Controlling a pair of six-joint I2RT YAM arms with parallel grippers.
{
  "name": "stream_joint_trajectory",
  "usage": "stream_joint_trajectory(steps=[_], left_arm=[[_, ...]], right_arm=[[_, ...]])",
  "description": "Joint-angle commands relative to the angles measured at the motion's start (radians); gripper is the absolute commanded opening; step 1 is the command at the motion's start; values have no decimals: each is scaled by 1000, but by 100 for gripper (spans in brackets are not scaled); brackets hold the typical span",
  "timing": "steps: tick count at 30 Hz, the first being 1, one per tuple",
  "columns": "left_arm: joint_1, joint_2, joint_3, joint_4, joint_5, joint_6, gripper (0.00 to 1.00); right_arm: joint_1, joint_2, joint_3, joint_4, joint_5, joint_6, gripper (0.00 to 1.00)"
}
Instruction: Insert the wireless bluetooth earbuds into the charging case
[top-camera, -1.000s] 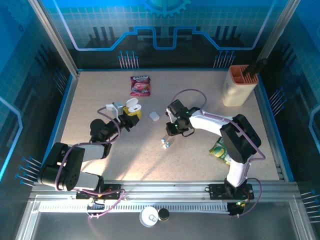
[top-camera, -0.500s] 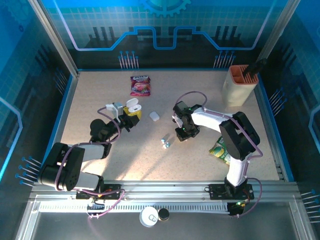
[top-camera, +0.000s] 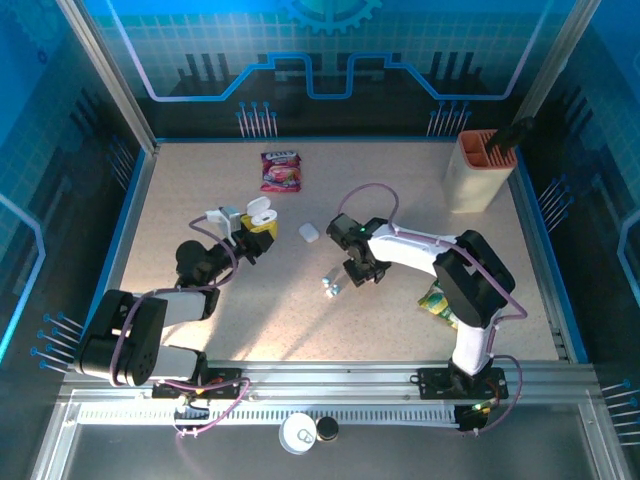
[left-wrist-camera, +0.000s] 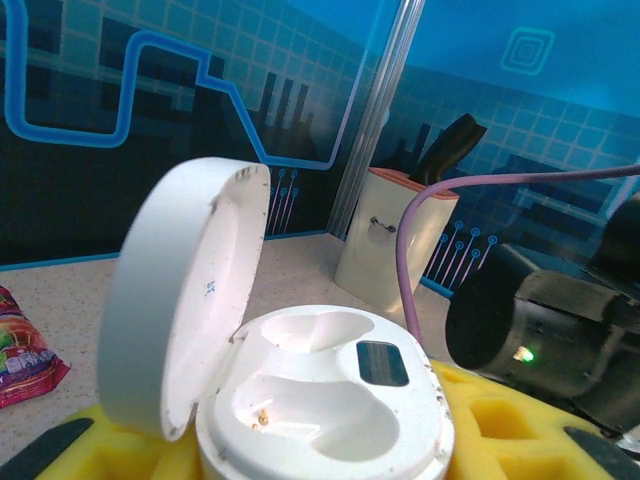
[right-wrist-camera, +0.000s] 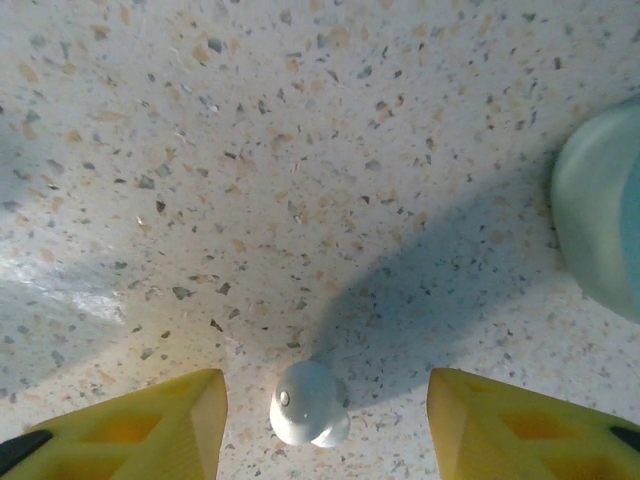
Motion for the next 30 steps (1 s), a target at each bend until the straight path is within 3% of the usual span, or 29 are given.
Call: stream_joint_trajectory(steps=[1,11,30], left_arm=[[11,-3,11,42,19,-10,22],[11,3,21,41,32,-20,22],[11,19,34,42,47,-42,23]], right_arm=[[50,-10,17,-44,147,107,53],[125,107,90,-135,239,191,34],[122,157,93,-147,260,193,26]])
